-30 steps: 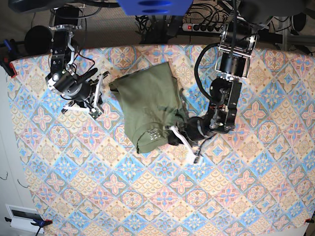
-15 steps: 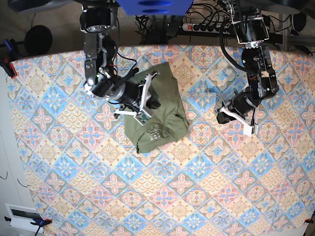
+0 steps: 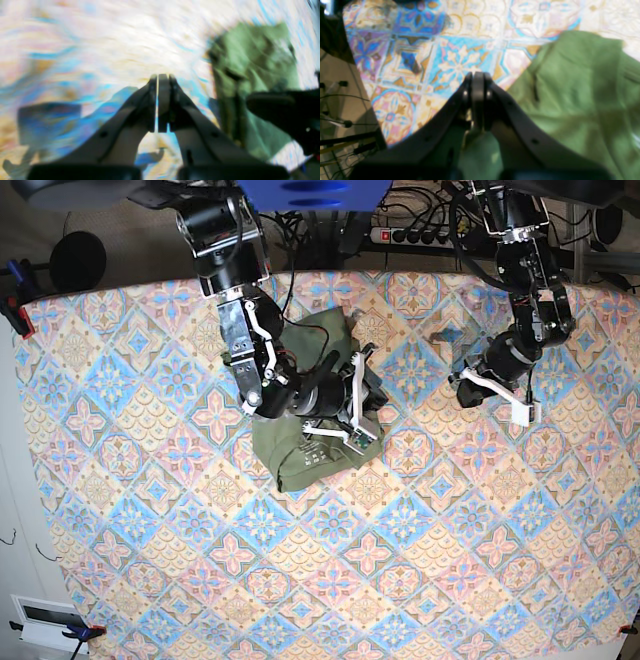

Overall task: Layout the t-shirt on the table in an organized manner, then fold the t-shirt properly
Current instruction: 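Tuck and square the folded shirt's edges with the right gripper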

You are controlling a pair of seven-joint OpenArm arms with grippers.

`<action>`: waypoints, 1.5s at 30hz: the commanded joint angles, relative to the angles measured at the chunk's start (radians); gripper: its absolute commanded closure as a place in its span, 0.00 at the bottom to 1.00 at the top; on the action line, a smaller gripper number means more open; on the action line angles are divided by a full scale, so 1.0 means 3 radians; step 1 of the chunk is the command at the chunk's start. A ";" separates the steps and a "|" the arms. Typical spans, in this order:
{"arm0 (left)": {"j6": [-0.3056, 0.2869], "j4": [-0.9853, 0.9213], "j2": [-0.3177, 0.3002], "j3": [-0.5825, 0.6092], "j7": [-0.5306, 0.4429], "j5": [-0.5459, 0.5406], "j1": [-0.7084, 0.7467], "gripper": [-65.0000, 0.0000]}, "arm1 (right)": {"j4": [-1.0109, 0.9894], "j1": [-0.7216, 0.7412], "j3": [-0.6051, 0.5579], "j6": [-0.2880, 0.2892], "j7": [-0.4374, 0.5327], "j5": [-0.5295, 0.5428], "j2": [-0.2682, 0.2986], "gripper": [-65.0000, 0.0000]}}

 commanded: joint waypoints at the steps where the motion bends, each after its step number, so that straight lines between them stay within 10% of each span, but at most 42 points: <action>1: -0.0021 0.0063 0.0002 -0.0079 -0.0056 -0.0056 -0.0030 1.00 | -0.0035 0.0065 -0.0041 0.0010 0.0123 0.0050 -0.0034 1.00; 16: -0.0021 0.0053 0.0012 -0.0330 -0.0050 -0.0056 -0.0025 1.00 | -0.1028 0.0187 -0.0046 -0.0192 0.0849 0.0045 0.0181 1.00; 34: -0.0021 0.0047 0.0023 -0.0310 -0.0050 -0.0051 -0.0051 1.00 | -0.1048 0.0320 0.0890 -0.0203 0.0870 0.0045 0.0882 1.00; 45: -0.0021 0.0047 0.0023 -0.0304 -0.0050 -0.0051 -0.0051 1.00 | -0.0971 0.0412 0.0931 -0.0203 0.0839 0.0060 0.0948 1.00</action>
